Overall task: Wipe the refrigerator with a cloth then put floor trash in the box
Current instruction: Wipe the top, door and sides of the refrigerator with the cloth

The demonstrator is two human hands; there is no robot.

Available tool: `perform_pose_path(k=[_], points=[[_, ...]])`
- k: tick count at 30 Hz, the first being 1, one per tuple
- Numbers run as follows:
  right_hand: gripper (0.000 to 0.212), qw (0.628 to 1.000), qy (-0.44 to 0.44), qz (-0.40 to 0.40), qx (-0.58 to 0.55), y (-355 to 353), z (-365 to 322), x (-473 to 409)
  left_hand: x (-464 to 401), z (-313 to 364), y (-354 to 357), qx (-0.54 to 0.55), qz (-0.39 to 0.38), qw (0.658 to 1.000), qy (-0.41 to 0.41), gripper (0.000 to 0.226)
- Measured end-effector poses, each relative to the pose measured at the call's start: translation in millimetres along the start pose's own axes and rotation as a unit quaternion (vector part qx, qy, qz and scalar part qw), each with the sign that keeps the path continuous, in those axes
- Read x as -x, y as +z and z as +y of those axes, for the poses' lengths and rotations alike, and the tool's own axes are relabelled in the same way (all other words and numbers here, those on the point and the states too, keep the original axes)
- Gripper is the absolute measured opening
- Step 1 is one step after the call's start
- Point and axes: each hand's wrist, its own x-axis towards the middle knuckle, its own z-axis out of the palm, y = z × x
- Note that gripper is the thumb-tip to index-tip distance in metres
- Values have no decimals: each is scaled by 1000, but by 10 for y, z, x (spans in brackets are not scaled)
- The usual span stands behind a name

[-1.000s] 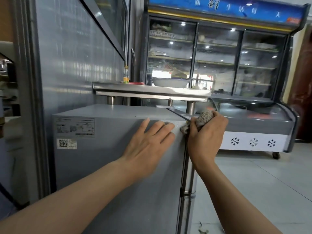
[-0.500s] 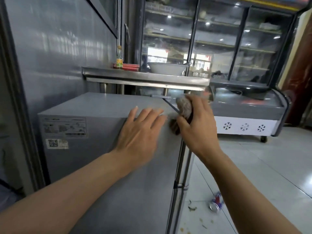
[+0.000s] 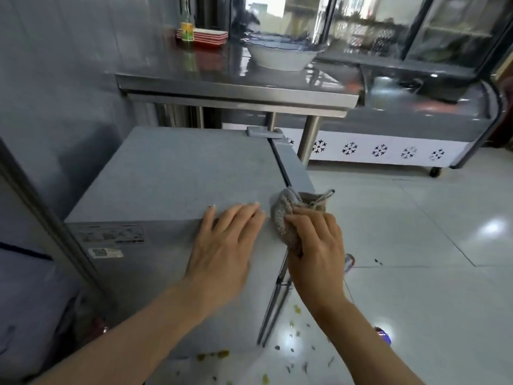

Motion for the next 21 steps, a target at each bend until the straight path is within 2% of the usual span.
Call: perform_pose_path(k=[3,7,11,17,21], points=[[24,996,24,-80,27,-192,-59,83,-18,19,-141,6,-92,996,-16,85],[51,967,99,-232,16,-594,-151,256,-90,-15,-375,28,-173,984,-23,81],[70,936,201,-284,-47,-992,-216,104,-174,-43,-764,41,-218,975,-20,76],[66,858,321,-397,-67,-1650,-443,-374,-305,141,-1495,80,-255,963,-28,72],[57,824,385,-405,-95,-2111,-457,-605,-385,339,-1902,92,-279,956,-18,68]])
